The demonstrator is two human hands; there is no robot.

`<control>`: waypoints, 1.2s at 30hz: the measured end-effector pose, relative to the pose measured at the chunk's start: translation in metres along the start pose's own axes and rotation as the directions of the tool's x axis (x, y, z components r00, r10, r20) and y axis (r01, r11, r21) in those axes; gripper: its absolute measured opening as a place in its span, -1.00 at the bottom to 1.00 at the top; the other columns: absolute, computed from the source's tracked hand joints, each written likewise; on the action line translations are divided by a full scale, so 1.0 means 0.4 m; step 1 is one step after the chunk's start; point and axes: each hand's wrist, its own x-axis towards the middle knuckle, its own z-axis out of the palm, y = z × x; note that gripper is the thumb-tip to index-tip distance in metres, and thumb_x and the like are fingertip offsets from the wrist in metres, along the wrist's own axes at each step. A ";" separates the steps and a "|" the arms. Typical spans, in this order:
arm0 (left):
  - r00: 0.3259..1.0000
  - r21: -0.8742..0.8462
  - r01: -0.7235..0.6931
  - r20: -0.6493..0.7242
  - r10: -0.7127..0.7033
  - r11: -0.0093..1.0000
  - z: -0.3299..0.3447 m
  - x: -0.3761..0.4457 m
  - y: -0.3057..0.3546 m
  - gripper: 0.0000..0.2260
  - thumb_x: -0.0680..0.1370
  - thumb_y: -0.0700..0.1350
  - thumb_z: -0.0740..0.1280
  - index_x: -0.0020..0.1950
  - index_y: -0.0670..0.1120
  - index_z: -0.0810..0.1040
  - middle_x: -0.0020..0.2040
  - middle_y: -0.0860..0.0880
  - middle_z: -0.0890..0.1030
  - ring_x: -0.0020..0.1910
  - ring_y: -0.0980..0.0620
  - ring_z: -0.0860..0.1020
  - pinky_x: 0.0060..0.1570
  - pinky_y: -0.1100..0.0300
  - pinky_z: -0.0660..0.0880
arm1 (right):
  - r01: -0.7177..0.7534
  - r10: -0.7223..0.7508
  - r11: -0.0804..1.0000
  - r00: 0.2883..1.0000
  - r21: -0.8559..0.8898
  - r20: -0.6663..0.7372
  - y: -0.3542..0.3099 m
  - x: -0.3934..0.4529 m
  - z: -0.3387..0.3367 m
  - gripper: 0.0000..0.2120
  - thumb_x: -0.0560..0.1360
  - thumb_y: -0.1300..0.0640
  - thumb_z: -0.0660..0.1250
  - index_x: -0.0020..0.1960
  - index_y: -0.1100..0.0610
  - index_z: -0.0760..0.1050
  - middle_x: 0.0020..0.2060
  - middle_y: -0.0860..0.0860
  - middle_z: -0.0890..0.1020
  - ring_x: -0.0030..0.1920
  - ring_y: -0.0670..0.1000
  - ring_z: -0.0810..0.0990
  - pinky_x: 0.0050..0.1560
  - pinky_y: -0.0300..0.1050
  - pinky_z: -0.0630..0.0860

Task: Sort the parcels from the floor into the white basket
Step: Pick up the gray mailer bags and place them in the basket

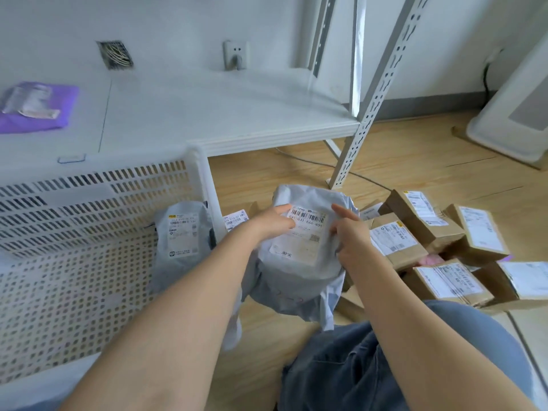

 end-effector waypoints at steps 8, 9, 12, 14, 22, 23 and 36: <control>0.976 -0.075 -0.174 -0.148 0.161 0.982 -0.160 -0.091 0.125 -0.53 0.56 -0.19 0.20 0.47 0.06 0.27 0.49 -0.06 0.25 0.40 -0.02 0.31 0.07 0.31 0.22 | 0.171 -0.174 0.980 0.985 0.104 0.020 -0.196 -0.092 0.057 -0.48 0.48 0.44 0.01 0.24 0.04 0.50 -0.27 -0.06 0.50 -0.39 -0.08 0.46 -0.67 -0.43 0.31; 0.967 -0.075 -0.191 -0.183 0.175 0.979 -0.179 -0.101 0.133 -0.53 0.56 -0.19 0.19 0.46 0.06 0.28 0.48 -0.06 0.26 0.37 -0.03 0.34 0.03 0.33 0.24 | 0.187 -0.192 0.976 0.981 0.115 0.036 -0.218 -0.103 0.066 -0.48 0.48 0.45 0.00 0.24 0.04 0.50 -0.26 -0.06 0.51 -0.35 -0.08 0.49 -0.63 -0.40 0.37; 0.928 -0.057 -0.245 -0.303 0.217 0.968 -0.237 -0.136 0.153 -0.53 0.55 -0.19 0.19 0.46 0.05 0.30 0.45 -0.10 0.31 0.18 -0.04 0.47 -0.15 0.34 0.37 | 0.234 -0.243 0.965 0.967 0.115 0.076 -0.278 -0.128 0.105 -0.47 0.48 0.44 0.00 0.24 0.02 0.49 -0.17 -0.02 0.57 -0.28 -0.06 0.55 -0.46 -0.28 0.48; 0.901 -0.031 -0.256 -0.368 0.228 0.966 -0.281 -0.157 0.149 -0.53 0.54 -0.17 0.19 0.45 0.07 0.31 0.44 -0.13 0.27 0.23 -0.12 0.47 0.06 0.21 0.42 | 0.271 -0.279 0.959 0.953 0.083 0.114 -0.304 -0.146 0.145 -0.45 0.46 0.46 -0.01 0.24 0.01 0.48 -0.17 -0.02 0.58 -0.29 -0.08 0.55 -0.52 -0.33 0.46; 0.833 -0.087 -0.218 -0.535 0.140 0.972 -0.462 -0.248 -0.018 -0.53 0.53 -0.16 0.22 0.44 0.07 0.33 0.46 -0.07 0.22 0.43 0.00 0.25 0.19 0.25 0.21 | 0.378 -0.350 0.925 0.824 0.028 0.446 -0.275 -0.202 0.347 -0.41 0.38 0.51 0.02 0.23 0.06 0.49 -0.21 0.01 0.56 -0.28 -0.02 0.50 -0.31 -0.25 0.48; 0.831 -0.099 -0.207 -0.542 0.122 0.973 -0.478 -0.255 -0.044 -0.53 0.53 -0.16 0.23 0.44 0.06 0.33 0.47 -0.05 0.23 0.43 0.01 0.25 0.18 0.26 0.20 | 0.372 -0.336 0.928 0.814 0.020 0.473 -0.260 -0.205 0.372 -0.41 0.37 0.52 0.03 0.22 0.07 0.50 -0.23 0.01 0.56 -0.29 -0.01 0.50 -0.35 -0.28 0.49; 0.879 -0.327 -0.076 -0.469 -0.092 0.942 -0.528 -0.167 -0.319 -0.44 0.46 -0.28 0.33 0.42 0.06 0.35 0.45 -0.05 0.31 0.41 -0.01 0.28 0.15 0.26 0.22 | 0.379 -0.156 0.891 0.772 -0.250 0.616 -0.063 -0.126 0.580 -0.43 0.38 0.52 -0.02 0.24 0.18 0.48 -0.29 0.02 0.53 -0.40 -0.11 0.48 -0.56 -0.42 0.37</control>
